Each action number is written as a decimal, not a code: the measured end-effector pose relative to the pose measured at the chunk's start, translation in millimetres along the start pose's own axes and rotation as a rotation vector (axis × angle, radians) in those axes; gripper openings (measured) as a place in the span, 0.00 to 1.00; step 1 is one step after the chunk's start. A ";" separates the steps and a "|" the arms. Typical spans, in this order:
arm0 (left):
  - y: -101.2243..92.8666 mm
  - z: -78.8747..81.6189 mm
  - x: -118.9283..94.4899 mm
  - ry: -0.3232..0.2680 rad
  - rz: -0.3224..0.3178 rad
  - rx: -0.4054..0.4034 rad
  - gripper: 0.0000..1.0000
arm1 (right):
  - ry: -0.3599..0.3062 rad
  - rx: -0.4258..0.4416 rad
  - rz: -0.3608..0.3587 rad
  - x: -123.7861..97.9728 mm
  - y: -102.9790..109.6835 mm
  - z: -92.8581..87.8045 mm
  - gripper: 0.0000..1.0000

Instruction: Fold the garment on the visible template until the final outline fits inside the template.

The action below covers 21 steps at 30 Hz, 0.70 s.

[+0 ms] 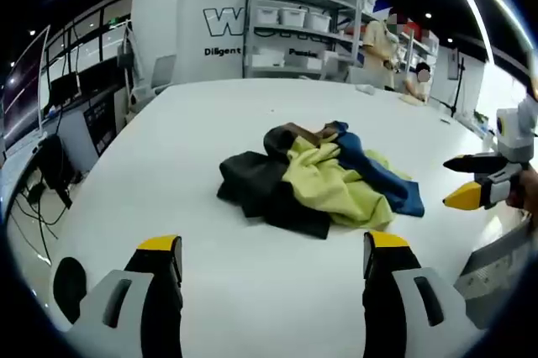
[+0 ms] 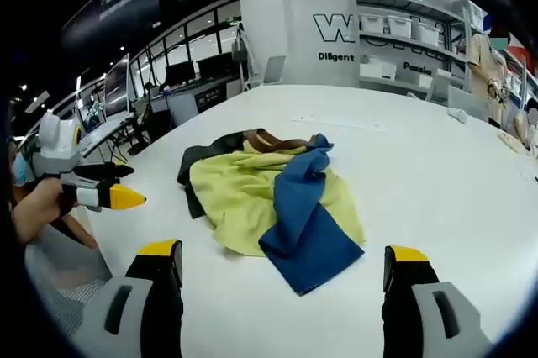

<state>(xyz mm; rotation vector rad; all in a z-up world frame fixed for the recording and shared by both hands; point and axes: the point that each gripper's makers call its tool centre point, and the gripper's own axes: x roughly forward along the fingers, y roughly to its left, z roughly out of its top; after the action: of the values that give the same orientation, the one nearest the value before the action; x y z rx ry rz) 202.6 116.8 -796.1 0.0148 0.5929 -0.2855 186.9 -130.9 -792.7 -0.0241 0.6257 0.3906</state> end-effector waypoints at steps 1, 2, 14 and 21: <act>-0.3 -0.2 0.0 0.001 -0.001 -0.001 0.85 | 0.000 0.000 0.000 0.0 0.0 -0.1 0.99; -0.4 -0.3 0.1 0.002 -0.001 0.002 0.85 | 0.000 0.001 0.001 0.0 0.0 -0.1 0.99; -0.9 -1.3 -0.5 0.007 0.000 0.005 0.85 | -0.007 0.007 0.009 -0.2 1.5 1.2 0.99; -3.4 -1.8 -0.3 0.010 -0.007 0.013 0.85 | 0.004 0.009 0.013 0.0 2.2 -1.8 0.99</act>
<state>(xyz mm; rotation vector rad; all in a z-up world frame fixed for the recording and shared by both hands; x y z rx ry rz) 200.5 113.8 -797.1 0.0261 0.6011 -0.2965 185.1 -129.1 -793.9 -0.0120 0.6316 0.4000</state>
